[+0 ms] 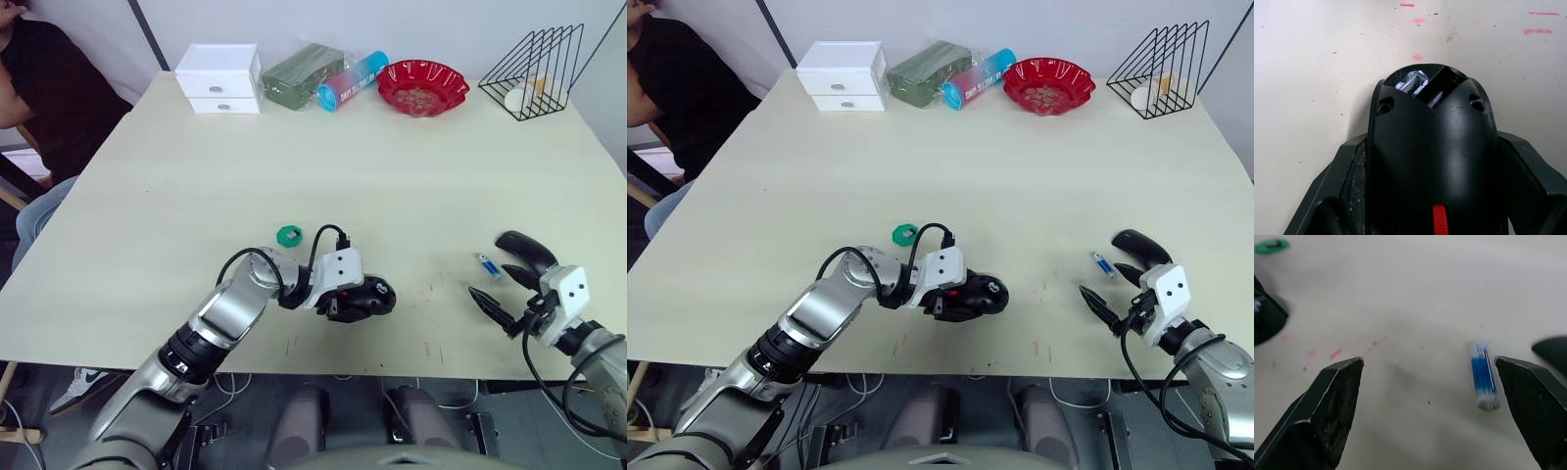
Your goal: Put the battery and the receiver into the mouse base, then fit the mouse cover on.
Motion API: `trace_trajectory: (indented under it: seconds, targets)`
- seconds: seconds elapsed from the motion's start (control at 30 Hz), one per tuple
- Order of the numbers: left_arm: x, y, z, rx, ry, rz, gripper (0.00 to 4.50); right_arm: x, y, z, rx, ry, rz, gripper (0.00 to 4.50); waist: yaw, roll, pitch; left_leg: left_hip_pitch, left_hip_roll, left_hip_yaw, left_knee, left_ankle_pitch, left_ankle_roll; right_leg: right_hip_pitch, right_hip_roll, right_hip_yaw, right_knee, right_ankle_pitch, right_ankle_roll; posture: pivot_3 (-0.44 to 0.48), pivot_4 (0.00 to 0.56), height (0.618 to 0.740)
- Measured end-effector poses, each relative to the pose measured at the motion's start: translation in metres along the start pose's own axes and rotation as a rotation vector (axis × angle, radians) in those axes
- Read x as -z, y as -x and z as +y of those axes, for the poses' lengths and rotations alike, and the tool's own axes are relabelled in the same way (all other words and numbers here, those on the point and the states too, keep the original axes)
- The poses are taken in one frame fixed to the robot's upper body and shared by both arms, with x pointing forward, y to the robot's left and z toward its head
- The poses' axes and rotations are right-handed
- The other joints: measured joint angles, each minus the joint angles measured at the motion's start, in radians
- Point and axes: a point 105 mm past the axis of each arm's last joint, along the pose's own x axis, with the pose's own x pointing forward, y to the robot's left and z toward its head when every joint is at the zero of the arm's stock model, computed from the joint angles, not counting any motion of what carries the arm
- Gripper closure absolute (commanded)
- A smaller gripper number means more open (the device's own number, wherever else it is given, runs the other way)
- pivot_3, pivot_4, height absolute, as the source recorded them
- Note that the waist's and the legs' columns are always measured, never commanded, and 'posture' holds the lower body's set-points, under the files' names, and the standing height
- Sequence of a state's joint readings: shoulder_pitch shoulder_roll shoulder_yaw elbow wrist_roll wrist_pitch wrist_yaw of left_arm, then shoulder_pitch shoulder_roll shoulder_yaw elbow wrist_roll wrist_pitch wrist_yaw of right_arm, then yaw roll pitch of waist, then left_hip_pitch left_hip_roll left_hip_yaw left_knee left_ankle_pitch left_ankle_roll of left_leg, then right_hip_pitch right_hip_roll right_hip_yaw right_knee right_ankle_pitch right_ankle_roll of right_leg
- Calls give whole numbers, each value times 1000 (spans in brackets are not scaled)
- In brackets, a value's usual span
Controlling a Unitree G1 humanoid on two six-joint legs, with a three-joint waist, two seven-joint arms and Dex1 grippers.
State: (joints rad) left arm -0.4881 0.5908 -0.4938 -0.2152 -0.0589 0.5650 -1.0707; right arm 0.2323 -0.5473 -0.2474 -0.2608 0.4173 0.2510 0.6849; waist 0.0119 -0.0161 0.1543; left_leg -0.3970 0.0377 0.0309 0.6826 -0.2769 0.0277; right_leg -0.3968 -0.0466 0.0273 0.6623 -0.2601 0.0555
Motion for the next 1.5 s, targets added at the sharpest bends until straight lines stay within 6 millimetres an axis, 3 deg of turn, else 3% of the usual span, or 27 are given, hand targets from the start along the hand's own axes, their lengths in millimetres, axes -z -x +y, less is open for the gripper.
trace_trajectory:
  seconds: [0.1, 0.7, 0.77, 0.83, 0.9, 1.0, 1.03, 1.37, 1.5]
  targets:
    - [-1, 0, 0, 5, 7, -5, 1544, 7, 0, -7, 45, -16, 71, 0, 0, 0, 0, 0, 0, 0, 0, 0, 0, 0, 0, 0, 0, 0, 0, 0, 150, 740]
    - [0, 0, 0, 12, -4, 1, 1544, 5, -10, -30, 75, -28, 137, 0, -1, 0, 0, 0, 0, 0, 0, 0, 0, 0, 0, 0, 0, 0, 0, 0, 150, 740]
    - [0, 0, 0, 11, -6, 3, 1544, 4, -11, -31, 79, -20, 138, 544, -1, 0, 0, 0, 0, 0, 0, 0, 0, 0, 0, 0, 0, 0, 0, 0, 150, 740]
    - [0, 0, 0, 11, -12, 4, 1544, 4, -12, -31, 84, -17, 139, 1364, 0, 1, 0, 0, 0, 0, 0, 0, 0, 0, 0, 0, 0, 0, 0, 0, 150, 740]
    - [0, -1, -1, 11, -27, 6, 1544, 5, -12, -31, 87, -14, 140, 2332, 0, 1, 0, 0, 0, 1, 0, 0, 0, 0, 0, 0, 0, 0, 0, 0, 150, 740]
    - [0, -1, -1, 13, -27, 7, 1544, 5, -13, -31, 85, -19, 138, 4131, -1, 1, -1, 0, 0, 1, 0, 0, 0, 0, 0, 0, 0, 0, 0, 0, 150, 740]
    - [0, -1, -1, 13, -27, 7, 1544, 5, -13, -31, 85, -19, 138, 4388, -1, 1, -1, 0, 0, 0, 0, 0, 0, 0, 0, 0, 0, 0, 0, 0, 150, 740]
    - [1, -1, -1, 13, -24, 8, 1544, 3, -10, -26, 103, -29, 161, 4442, -1, 2, -2, 0, 0, 0, 0, 0, 0, 0, 0, 0, 0, 0, 0, 0, 150, 740]
    - [2, 0, 0, 10, -23, 15, 1544, -13, -4, -12, 21, 15, 208, 4442, -3, 4, -3, 0, 0, 0, 0, 0, 0, 0, 0, 0, 0, 0, 0, 0, 150, 740]
